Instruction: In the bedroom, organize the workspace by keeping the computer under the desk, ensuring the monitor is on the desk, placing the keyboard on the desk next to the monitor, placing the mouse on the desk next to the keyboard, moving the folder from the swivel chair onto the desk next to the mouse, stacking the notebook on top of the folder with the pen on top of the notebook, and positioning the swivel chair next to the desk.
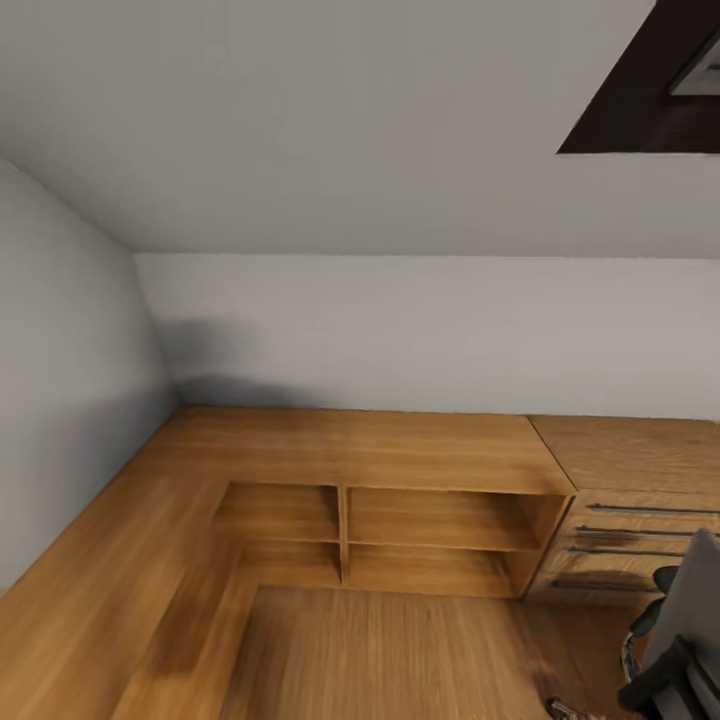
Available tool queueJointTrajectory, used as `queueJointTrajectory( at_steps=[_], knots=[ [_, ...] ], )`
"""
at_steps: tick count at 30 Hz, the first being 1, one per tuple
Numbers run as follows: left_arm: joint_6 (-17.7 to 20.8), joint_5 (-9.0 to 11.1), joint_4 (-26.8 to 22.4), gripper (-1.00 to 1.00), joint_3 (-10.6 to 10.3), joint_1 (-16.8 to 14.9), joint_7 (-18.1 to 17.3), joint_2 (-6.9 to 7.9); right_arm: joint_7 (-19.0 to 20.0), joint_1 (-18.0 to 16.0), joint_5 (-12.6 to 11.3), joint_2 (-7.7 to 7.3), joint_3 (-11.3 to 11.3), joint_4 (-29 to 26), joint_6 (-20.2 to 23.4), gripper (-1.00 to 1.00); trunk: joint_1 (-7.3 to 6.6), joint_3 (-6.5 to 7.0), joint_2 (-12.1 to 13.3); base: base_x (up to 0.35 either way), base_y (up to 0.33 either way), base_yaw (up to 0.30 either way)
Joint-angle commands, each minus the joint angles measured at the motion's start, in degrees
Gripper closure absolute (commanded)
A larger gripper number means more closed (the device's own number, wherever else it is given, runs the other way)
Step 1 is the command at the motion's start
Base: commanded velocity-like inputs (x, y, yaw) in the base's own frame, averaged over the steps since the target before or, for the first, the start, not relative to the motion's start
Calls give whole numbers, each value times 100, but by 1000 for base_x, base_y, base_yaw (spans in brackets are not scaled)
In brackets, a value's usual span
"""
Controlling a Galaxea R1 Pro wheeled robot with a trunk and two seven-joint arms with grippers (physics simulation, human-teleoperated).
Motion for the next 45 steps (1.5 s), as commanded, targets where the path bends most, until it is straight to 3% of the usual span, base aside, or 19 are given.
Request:
queueJointTrajectory(
  at_steps=[1, 25, 38, 45],
  knots=[
    [-10, 0, -1, -100, -44, -3, 62, 0, -60, -8, 14, 2, 43, 7, -6, -100, 4, -10, -12, 166, 25, -292],
    [-10, 7, -1, -100, -40, -3, 98, 0, -69, -8, 14, 2, 43, 2, -6, -100, 4, 57, -12, 311, 7, -292],
    [-4, 5, -1, -100, -40, -3, 82, 5, -52, -8, 14, 2, 51, 11, 95, -100, 4, 93, -12, 41, 2, -292],
    [-7, 8, -1, -100, -40, -3, 81, 8, 156, -8, 9, 2, 30, 5, 176, -100, 4, 111, -12, 5, 32, -292]
  ],
)
